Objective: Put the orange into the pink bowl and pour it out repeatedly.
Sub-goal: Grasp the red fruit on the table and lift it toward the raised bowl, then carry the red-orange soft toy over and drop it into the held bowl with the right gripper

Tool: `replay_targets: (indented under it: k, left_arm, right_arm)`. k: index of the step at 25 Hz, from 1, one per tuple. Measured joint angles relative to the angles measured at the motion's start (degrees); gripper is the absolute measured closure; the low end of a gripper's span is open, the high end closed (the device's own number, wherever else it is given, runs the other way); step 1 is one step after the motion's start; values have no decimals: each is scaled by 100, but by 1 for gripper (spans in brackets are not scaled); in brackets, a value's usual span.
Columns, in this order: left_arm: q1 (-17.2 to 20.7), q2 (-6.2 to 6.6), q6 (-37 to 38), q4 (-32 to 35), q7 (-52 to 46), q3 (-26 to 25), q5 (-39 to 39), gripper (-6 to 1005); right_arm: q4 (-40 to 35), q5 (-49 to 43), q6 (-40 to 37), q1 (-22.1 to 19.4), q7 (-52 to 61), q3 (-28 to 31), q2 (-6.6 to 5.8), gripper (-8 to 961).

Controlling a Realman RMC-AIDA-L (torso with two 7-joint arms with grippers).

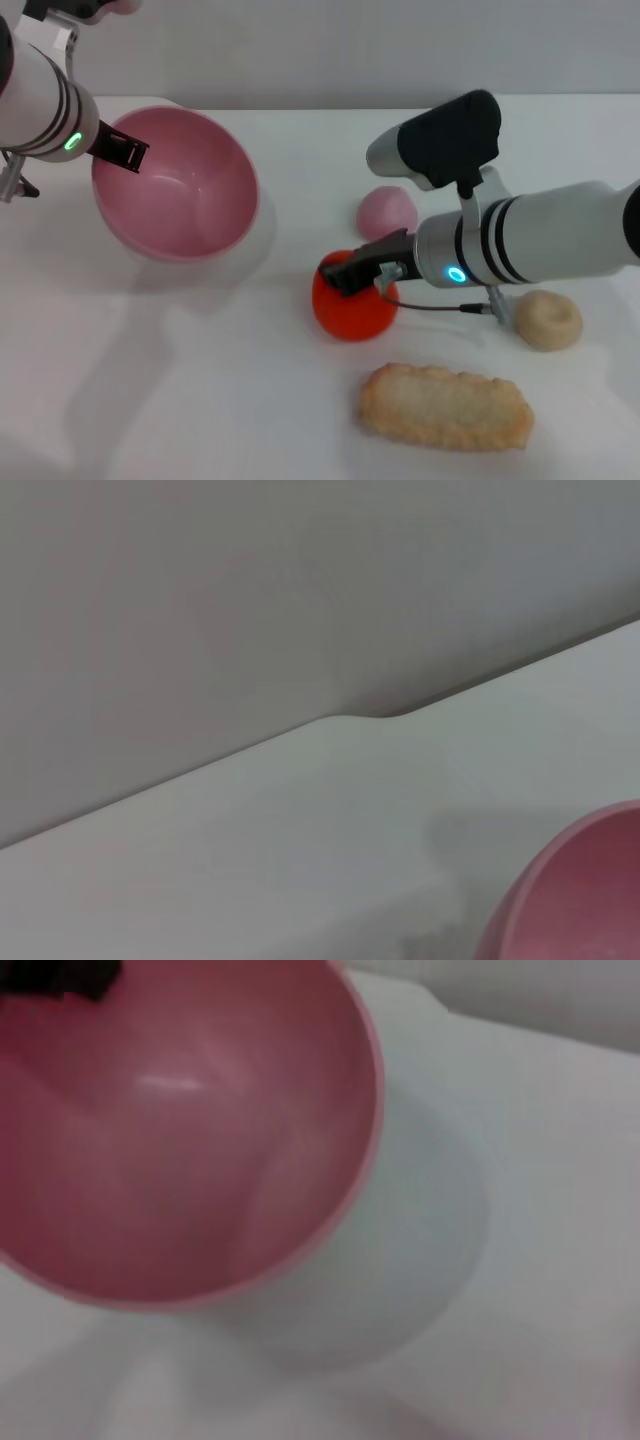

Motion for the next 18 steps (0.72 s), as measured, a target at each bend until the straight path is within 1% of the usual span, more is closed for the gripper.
replay_targets:
  k: [5,8,11,15,18]
  left_arm:
    - [1,0,16,-20,0,0,-19,956]
    - [13,3,17,-36,0,-13,-12,956]
    - [45,6,21,-99,13,-55,-7,956]
    - [55,8,30,-120,17,-64,3,956]
    - [63,9,53,-129,38,-70,6,956]
  right_arm:
    - [-152,-33,8,-24,-2,33,-1,754]
    - [-510,-64,103,-156,-3,49,-6,771]
    - [-1127,-317,324,-399,11,142,-2,788]
    - [-2020,-736,695,-825,48,416,22,821]
    - [-2592,-929,940,-1043,54,617,28,847]
